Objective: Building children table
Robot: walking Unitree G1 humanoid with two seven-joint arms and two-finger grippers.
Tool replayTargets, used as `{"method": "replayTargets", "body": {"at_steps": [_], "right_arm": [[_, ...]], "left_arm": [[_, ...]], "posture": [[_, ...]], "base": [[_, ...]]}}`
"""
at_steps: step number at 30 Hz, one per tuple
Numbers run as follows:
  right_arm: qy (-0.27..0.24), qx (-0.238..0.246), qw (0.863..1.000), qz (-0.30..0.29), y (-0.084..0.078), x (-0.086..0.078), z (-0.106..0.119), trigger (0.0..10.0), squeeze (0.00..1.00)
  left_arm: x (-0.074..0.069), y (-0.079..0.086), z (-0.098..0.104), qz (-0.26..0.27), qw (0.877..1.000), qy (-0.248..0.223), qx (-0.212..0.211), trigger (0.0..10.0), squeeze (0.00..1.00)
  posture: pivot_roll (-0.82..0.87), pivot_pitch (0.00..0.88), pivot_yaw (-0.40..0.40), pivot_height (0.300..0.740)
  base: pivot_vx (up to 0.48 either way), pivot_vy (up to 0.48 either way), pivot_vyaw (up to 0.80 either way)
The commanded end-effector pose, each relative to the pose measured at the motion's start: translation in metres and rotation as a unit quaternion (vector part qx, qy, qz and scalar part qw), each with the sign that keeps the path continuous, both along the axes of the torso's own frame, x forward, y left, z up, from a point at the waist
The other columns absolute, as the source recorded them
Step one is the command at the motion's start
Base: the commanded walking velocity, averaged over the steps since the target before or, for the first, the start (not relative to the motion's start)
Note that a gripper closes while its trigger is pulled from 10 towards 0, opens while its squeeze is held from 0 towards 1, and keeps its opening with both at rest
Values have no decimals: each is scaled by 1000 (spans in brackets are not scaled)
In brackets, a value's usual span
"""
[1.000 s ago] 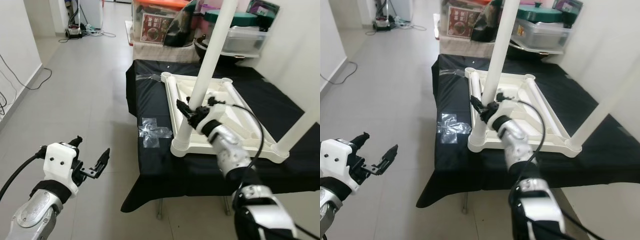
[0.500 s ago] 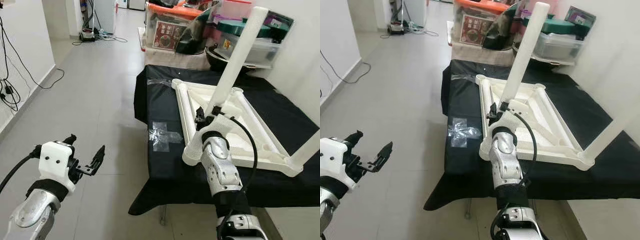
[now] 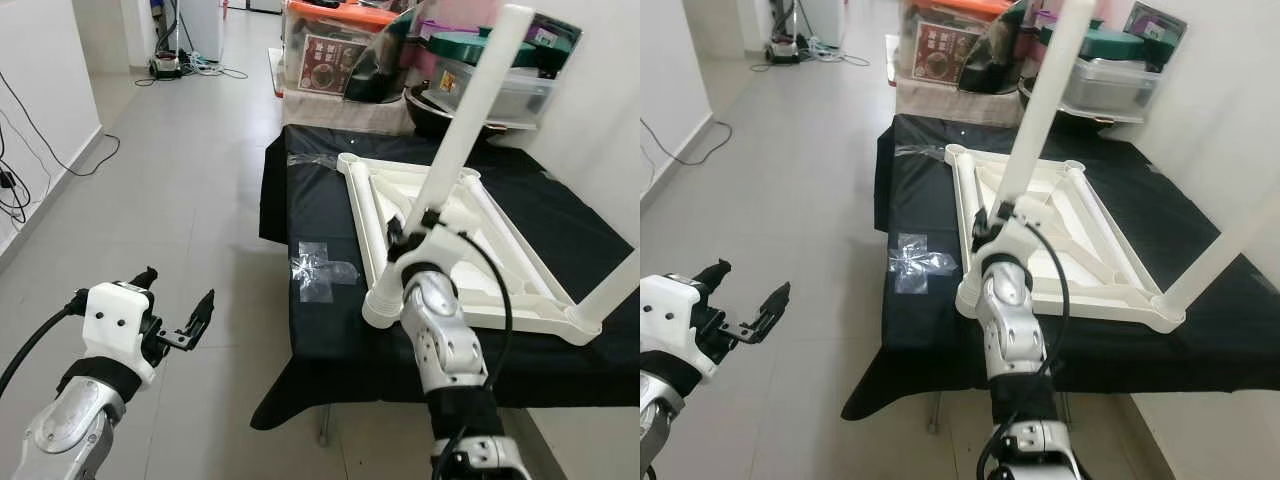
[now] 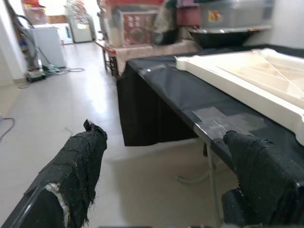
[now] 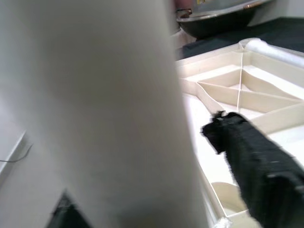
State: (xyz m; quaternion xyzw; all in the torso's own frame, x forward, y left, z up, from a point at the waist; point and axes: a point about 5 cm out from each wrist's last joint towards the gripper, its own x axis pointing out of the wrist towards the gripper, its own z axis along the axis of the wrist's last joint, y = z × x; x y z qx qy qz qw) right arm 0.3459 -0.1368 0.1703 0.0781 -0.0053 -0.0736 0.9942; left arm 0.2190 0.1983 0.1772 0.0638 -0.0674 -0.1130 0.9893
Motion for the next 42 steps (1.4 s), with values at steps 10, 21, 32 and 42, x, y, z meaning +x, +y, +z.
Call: {"method": "replayTargets", "body": {"at_steps": [10,21,32,42], "right_arm": [[-58,-15,996,61,-3,1,34,10000,0],[-61,-99,972,205,-33,19,62,10000,0],[-34,-82,938,335,-45,27,66,10000,0],[-35,-101,891,442,-63,37,62,5490,0]], "left_arm": [[4,-5,-2,-19,1000,1,0,10000,0],[5,-6,-4,-27,1000,4,-2,10000,0],[5,-7,-5,-29,1000,4,-2,10000,0],[6,-6,-5,-32,999,2,2,10000,0]], "posture": [[116,0,-109,740],[98,0,-110,740],[106,0,-116,740],[123,0,-122,740]], "base": [[0,0,0],[0,0,0],[0,0,0],[0,0,0]]}}
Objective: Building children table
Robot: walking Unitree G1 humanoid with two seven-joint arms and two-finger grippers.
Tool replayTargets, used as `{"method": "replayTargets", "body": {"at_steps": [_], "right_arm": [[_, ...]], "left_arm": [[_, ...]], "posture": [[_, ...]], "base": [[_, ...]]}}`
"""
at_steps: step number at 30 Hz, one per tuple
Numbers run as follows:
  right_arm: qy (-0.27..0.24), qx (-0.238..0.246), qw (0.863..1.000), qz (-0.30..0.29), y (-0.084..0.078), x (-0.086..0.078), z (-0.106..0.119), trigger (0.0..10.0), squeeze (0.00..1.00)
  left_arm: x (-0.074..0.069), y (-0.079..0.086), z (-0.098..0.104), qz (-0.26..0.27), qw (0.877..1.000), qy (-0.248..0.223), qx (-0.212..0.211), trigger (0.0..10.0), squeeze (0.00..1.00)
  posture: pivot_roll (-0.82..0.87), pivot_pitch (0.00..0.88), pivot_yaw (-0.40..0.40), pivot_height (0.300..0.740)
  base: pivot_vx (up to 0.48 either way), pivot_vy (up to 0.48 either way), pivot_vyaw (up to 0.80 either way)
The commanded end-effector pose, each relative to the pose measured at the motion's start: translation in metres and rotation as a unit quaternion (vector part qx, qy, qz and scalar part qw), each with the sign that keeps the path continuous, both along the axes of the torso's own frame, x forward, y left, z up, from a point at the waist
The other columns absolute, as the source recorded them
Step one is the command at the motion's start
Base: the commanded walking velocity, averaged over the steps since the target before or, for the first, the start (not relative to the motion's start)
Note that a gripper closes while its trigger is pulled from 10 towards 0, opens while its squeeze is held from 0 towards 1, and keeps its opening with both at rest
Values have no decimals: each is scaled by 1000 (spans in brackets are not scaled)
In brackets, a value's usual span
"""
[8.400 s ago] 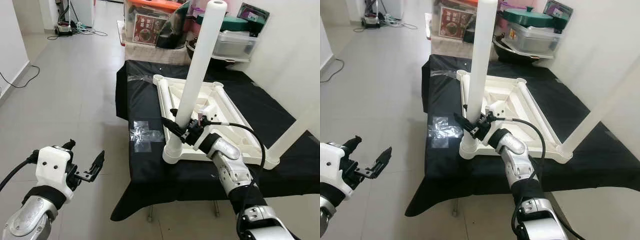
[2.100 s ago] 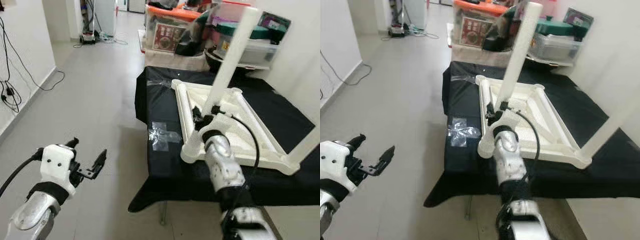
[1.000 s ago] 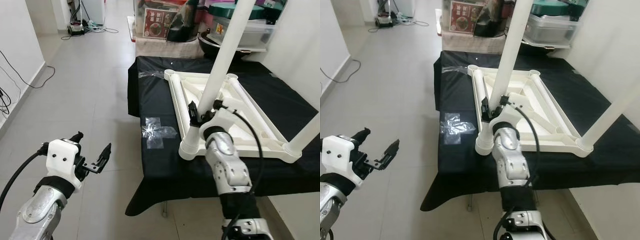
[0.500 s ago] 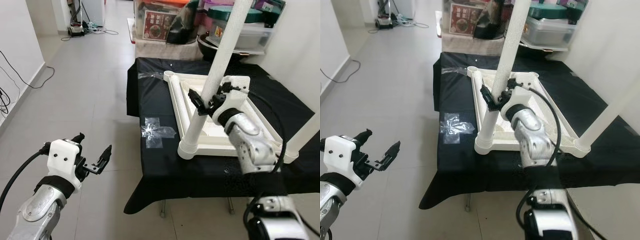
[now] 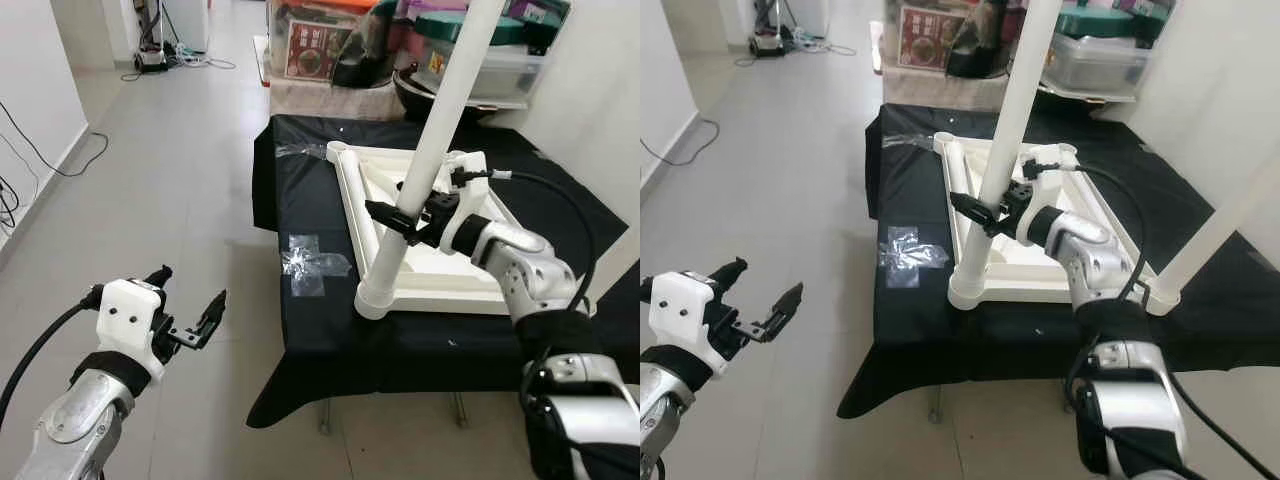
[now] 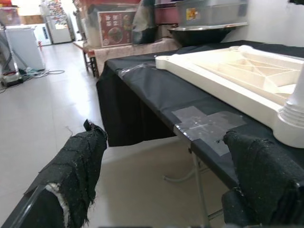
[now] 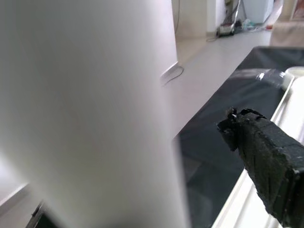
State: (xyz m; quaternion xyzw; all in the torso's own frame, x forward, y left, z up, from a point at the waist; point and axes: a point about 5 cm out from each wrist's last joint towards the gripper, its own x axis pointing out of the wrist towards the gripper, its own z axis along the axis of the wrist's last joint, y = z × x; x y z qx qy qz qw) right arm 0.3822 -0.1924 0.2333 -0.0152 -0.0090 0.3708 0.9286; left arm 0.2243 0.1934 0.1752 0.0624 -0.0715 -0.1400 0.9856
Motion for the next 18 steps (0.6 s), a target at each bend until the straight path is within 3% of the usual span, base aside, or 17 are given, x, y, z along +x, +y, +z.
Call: {"method": "replayTargets", "body": {"at_steps": [1,4,5,13,16,18], "right_arm": [[-7,-9,1000,7,-8,1,-1,5490,0],[-2,-22,1000,18,-9,1,-4,5216,0],[5,-27,999,28,-10,0,-6,235,0],[30,-32,996,74,-15,-4,-18,0,0],[30,-22,998,47,-16,-1,-21,0,0],[18,-21,999,-21,-16,5,-24,0,0]], "left_arm": [[1,-1,-3,-4,1000,4,2,10000,0],[1,-1,-3,-4,1000,4,3,10000,0],[1,-1,-3,-4,1000,4,3,10000,0],[0,-1,-3,-6,1000,5,4,10000,0],[0,-1,-3,-7,1000,5,4,10000,0],[0,-1,-4,-7,1000,6,3,10000,0]], "posture": [[123,0,-122,740],[123,0,-122,740],[123,0,-122,740],[127,0,-126,740],[123,0,-124,740],[121,0,-127,740]], "base": [[0,0,0],[0,0,0],[0,0,0],[0,0,0],[0,0,0],[0,0,0]]}}
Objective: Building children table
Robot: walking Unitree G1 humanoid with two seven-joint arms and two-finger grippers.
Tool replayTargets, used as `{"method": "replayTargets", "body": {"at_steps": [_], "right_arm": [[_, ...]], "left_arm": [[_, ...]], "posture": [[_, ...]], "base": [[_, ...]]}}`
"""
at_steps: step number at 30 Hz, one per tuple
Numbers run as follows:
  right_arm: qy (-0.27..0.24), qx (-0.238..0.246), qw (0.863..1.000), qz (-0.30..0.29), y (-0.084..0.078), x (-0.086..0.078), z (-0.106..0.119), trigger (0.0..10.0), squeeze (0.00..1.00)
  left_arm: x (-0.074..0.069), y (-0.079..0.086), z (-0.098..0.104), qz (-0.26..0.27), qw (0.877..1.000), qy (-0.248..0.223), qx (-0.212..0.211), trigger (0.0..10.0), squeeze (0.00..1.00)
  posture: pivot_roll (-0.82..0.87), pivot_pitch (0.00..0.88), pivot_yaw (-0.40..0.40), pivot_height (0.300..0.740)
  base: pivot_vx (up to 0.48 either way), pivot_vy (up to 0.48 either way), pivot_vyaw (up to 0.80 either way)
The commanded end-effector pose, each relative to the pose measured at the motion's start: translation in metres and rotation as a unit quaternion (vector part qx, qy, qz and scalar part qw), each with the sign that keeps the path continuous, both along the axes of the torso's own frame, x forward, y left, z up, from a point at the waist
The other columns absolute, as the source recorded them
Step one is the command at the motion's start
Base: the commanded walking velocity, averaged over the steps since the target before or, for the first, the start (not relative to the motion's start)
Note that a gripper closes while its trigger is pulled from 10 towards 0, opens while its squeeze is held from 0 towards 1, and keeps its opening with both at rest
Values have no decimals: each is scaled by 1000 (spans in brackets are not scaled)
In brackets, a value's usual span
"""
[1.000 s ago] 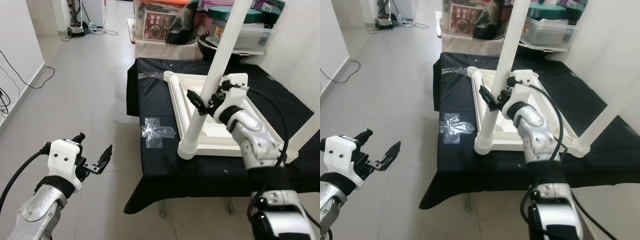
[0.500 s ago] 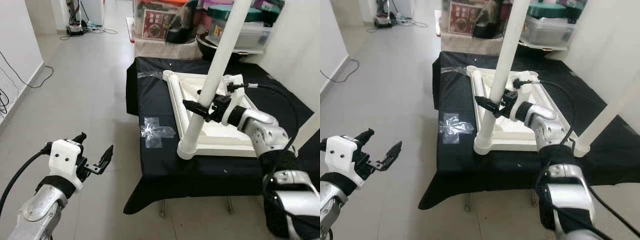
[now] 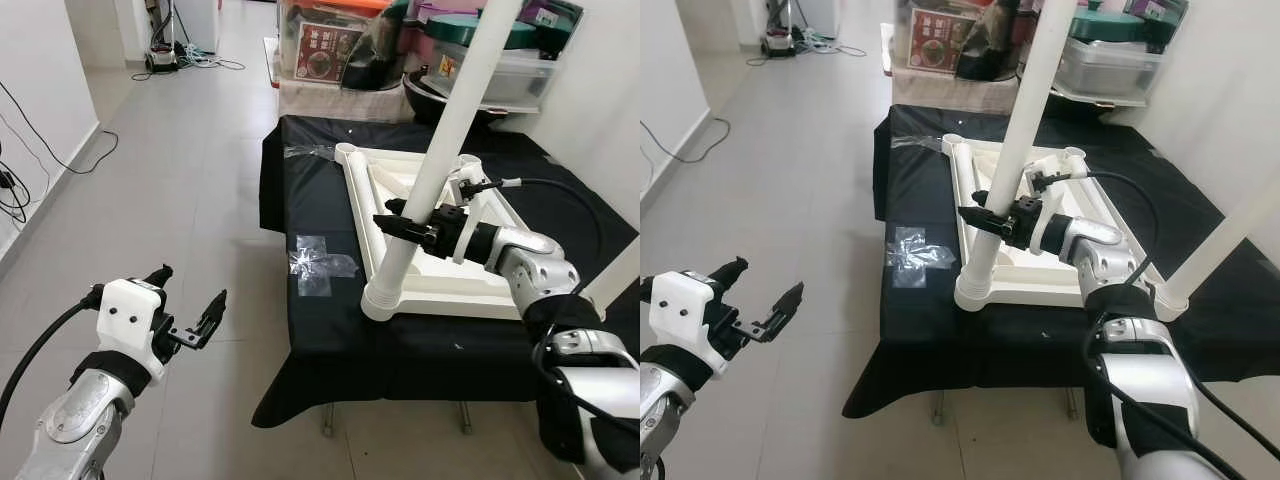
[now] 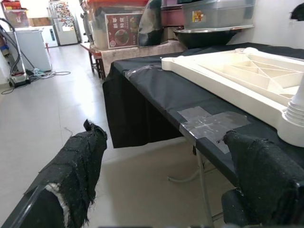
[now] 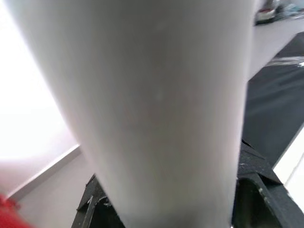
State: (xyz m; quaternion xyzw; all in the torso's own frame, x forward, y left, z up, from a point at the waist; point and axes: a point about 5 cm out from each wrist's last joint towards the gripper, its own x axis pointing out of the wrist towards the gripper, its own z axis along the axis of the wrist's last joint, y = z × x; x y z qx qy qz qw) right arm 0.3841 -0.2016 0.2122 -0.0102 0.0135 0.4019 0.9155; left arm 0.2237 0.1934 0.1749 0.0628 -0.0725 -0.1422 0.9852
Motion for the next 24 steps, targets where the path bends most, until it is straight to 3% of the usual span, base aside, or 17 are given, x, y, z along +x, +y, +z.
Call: {"method": "replayTargets", "body": {"at_steps": [1,2,4,5,6,7,9,11,13,14,17,21,22,23,24], "right_arm": [[-6,-17,998,-54,-7,3,-3,0,0],[-10,-21,997,-80,-6,5,-5,0,0],[-7,-25,971,-236,-6,13,-11,0,0],[-7,-25,971,-236,-6,13,-11,0,0],[10,-4,952,-305,-7,14,-17,0,0],[10,-4,952,-305,-7,14,-17,0,0],[31,19,914,-405,11,-2,-40,0,0],[31,19,914,-405,11,-2,-40,0,0],[54,33,888,-455,44,-31,-63,0,0],[62,37,883,-464,53,-39,-67,0,0],[69,38,880,-468,57,-40,-70,0,0],[67,41,867,-493,51,-25,-59,0,0],[70,39,869,-489,51,-20,-55,0,0],[77,35,875,-476,54,-17,-52,1216,0],[82,33,880,-466,56,-17,-51,1216,0]], "left_arm": [[0,-1,-4,-5,1000,7,2,10000,0],[0,-1,-4,-5,1000,8,2,10000,0],[0,0,-6,-2,1000,11,1,10000,0],[0,0,-6,-2,1000,11,1,10000,0],[0,1,-7,-1,1000,12,0,10000,0],[0,1,-7,-1,1000,12,0,10000,0],[1,2,-11,4,1000,17,0,10000,0],[1,2,-11,4,1000,17,0,10000,0],[3,3,-13,9,1000,21,-4,10000,0],[3,4,-13,10,1000,21,-6,10000,0],[3,4,-14,11,1000,23,-6,10000,0],[5,4,-15,9,1000,26,-7,10000,0],[5,4,-16,10,1000,25,-9,10000,0],[6,4,-16,10,1000,25,-10,10000,0],[6,4,-16,11,1000,24,-10,10000,0]], "posture": [[121,0,-127,740],[121,0,-127,740],[126,0,-129,740],[126,0,-129,740],[120,0,-131,740],[120,0,-131,740],[127,0,-126,740],[127,0,-126,740],[133,0,-126,740],[133,0,-126,740],[134,0,-119,740],[120,0,-122,740],[119,0,-125,740],[120,0,-131,740],[120,0,-131,740]], "base": [[0,0,0],[0,0,0],[0,0,0],[0,0,0],[0,0,0],[0,0,0],[0,0,0],[0,0,0],[0,0,0],[0,0,0],[0,0,0],[0,0,0],[0,0,0],[0,0,0],[0,0,0]]}}
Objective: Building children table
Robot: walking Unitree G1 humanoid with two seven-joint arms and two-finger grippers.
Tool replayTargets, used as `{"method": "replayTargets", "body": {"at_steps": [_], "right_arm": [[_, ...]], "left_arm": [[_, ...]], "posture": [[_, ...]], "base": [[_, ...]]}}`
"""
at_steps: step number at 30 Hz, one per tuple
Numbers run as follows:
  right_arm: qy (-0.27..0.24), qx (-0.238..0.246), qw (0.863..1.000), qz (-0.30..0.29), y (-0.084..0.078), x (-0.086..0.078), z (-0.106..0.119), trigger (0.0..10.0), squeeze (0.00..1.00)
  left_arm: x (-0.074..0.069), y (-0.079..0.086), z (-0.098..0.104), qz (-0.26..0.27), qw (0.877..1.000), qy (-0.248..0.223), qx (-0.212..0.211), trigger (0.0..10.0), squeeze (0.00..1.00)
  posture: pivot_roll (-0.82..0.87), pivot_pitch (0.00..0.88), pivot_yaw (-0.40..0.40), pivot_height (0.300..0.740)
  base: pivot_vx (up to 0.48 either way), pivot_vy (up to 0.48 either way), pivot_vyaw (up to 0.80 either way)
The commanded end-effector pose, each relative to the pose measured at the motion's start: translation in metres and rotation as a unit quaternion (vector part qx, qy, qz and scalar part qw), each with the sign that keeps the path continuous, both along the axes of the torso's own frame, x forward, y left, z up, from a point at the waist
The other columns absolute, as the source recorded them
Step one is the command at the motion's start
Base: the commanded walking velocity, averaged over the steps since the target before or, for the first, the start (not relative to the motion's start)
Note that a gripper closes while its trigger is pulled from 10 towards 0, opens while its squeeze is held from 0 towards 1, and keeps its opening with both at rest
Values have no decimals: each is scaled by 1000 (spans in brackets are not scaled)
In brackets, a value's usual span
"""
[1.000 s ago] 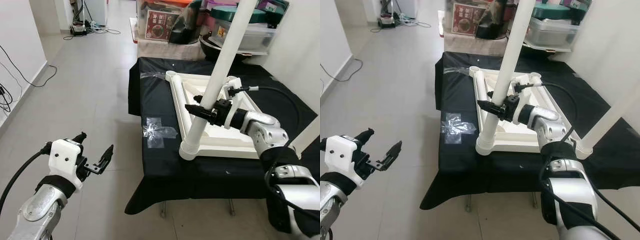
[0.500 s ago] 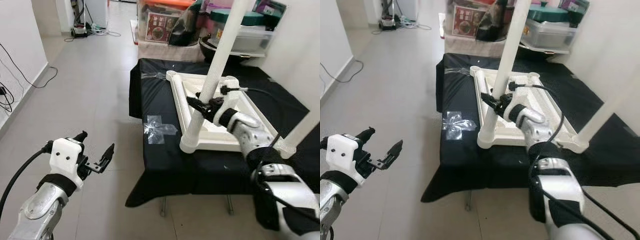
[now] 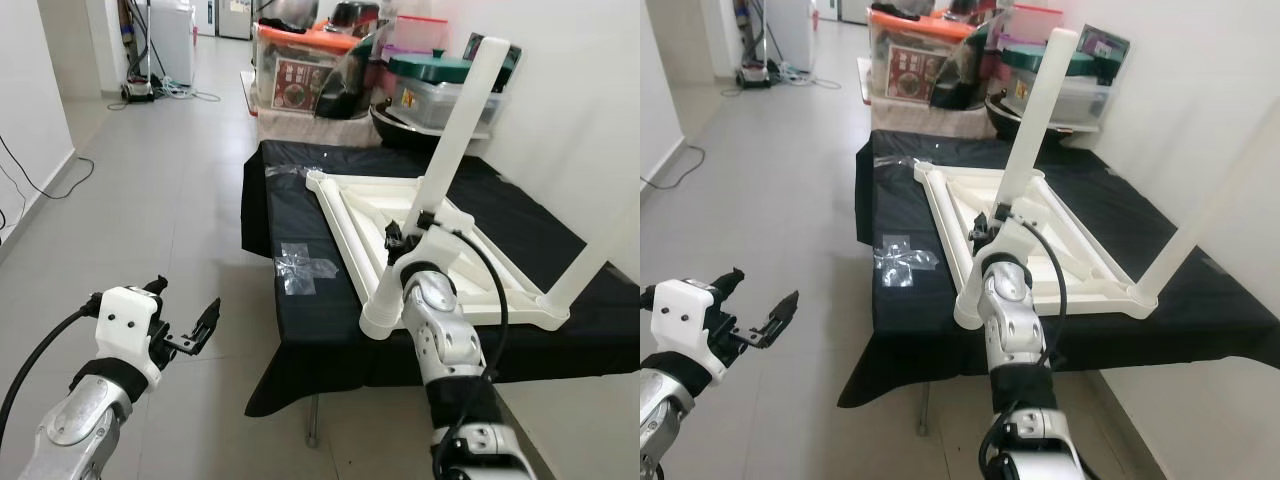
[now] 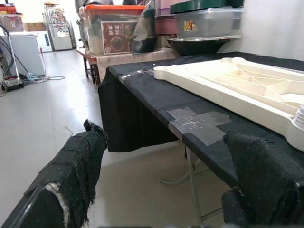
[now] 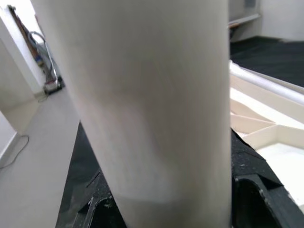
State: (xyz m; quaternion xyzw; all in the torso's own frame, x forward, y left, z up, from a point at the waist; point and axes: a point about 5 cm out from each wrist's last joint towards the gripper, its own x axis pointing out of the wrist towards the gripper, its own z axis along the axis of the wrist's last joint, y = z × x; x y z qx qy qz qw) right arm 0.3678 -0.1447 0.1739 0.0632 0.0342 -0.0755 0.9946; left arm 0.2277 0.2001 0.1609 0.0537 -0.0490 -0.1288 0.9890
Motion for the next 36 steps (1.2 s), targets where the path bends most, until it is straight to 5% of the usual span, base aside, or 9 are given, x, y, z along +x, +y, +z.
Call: {"method": "replayTargets", "body": {"at_steps": [1,2,4,5,11,12,16,24,36], "right_arm": [[44,0,999,6,-1,0,-12,1216,0],[44,-3,999,26,1,1,-11,10000,0],[38,-5,999,34,2,-3,-7,10000,0],[34,-1,999,33,0,-3,-4,10000,1000],[4,3,999,50,-5,1,10,10000,1000],[-23,11,996,80,-7,6,20,10000,0],[-74,37,978,192,-6,11,41,10000,0],[-71,-52,870,485,-13,3,40,10000,0],[-40,-90,877,470,-3,24,31,10000,0]], "left_arm": [[2,-3,-2,-3,1000,0,-4,10000,0],[2,-3,-2,-2,1000,-1,-4,10000,0],[2,-3,-2,0,1000,-2,-4,10000,0],[2,-3,-2,0,1000,-2,-4,10000,0],[1,-3,-3,-1,1000,0,-5,10000,0],[1,-3,-3,-2,1000,1,-6,10000,0],[2,-3,-3,-4,1000,2,-7,10000,0],[4,-3,-3,-9,1000,3,-9,10000,0],[3,-3,-5,-9,1000,8,-8,10000,0]], "posture": [[120,0,-131,740],[125,0,-134,740],[126,0,-135,740],[126,0,-135,740],[121,0,-130,740],[118,0,-129,740],[118,0,-128,740],[122,0,-125,740],[155,0,-138,740]], "base": [[0,0,0],[0,0,0],[0,0,0],[0,0,0],[0,0,0],[0,0,0],[0,0,0],[0,0,0],[0,0,0]]}}
